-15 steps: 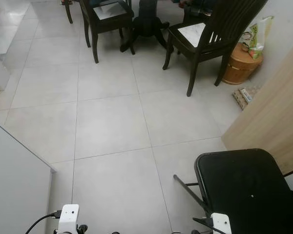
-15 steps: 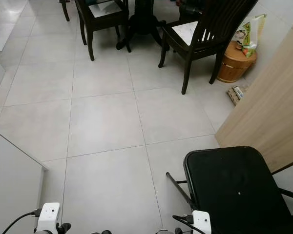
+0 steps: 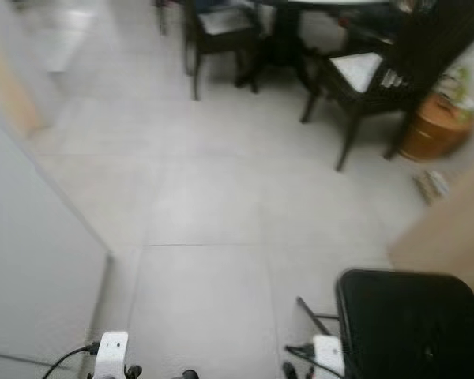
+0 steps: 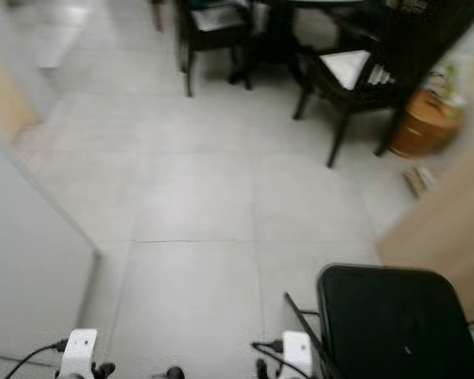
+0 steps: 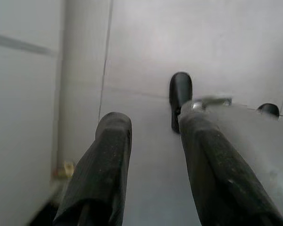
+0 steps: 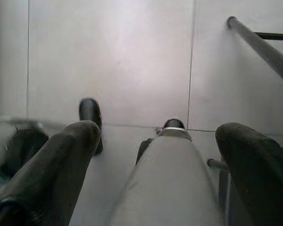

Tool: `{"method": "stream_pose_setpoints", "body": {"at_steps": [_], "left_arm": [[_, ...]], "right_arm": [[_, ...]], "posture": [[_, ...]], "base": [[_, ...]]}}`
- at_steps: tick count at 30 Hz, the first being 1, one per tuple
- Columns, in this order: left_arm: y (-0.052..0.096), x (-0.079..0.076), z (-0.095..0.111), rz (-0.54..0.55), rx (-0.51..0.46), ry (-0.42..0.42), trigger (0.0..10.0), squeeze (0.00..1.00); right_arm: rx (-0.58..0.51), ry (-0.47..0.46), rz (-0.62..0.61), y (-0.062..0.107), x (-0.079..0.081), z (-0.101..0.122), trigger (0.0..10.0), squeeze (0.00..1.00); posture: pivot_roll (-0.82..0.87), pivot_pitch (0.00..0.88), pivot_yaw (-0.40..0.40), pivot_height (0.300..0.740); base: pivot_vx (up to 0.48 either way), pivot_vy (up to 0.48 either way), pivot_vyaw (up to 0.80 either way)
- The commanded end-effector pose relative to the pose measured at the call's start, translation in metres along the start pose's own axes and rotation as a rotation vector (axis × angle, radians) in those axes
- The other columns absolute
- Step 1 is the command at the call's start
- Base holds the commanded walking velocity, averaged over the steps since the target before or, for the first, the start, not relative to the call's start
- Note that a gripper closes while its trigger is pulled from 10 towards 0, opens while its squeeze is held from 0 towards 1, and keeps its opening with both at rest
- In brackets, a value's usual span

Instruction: Restocking fridge

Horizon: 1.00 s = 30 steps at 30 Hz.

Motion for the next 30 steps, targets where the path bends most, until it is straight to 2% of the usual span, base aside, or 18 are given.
{"method": "stream_pose_setpoints", "body": {"at_steps": [1,5,30], "left_arm": [[0.0012,0.0009,-0.0115,0.001,0.042,-0.003,10.0,0.00],[0.0011,0.0005,-0.0113,0.001,0.043,0.001,10.0,0.00],[0.0000,0.0008,-0.0076,0.026,0.036,0.062,10.0,0.00]], "right_arm": [[0.025,-0.002,-0.006,0.0014,-0.0027,-0.0076,10.0,0.00],[0.029,0.001,-0.008,0.0021,-0.0070,-0.0084,10.0,0.00],[0.027,0.039,-0.010,0.0007,-0.0097,-0.0013,10.0,0.00]], "posture": [[-0.16,0.140,-0.019,0.740],[-0.16,0.139,-0.019,0.740],[-0.15,0.117,-0.037,0.740]], "base": [[0.000,0.000,0.80],[0.000,0.000,0.80],[0.000,0.000,0.80]]}}
Point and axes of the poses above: a point about 5 cm out from each wrist's last joint towards the gripper, its own y axis pointing back from the gripper into the wrist, its own z axis along the axis of the wrist's last joint, x = y × z, the point moved 5 cm from there along -y, pointing out of the wrist towards the gripper, and after that the axes turned 5 degrees about y, right-handed, at the moved point
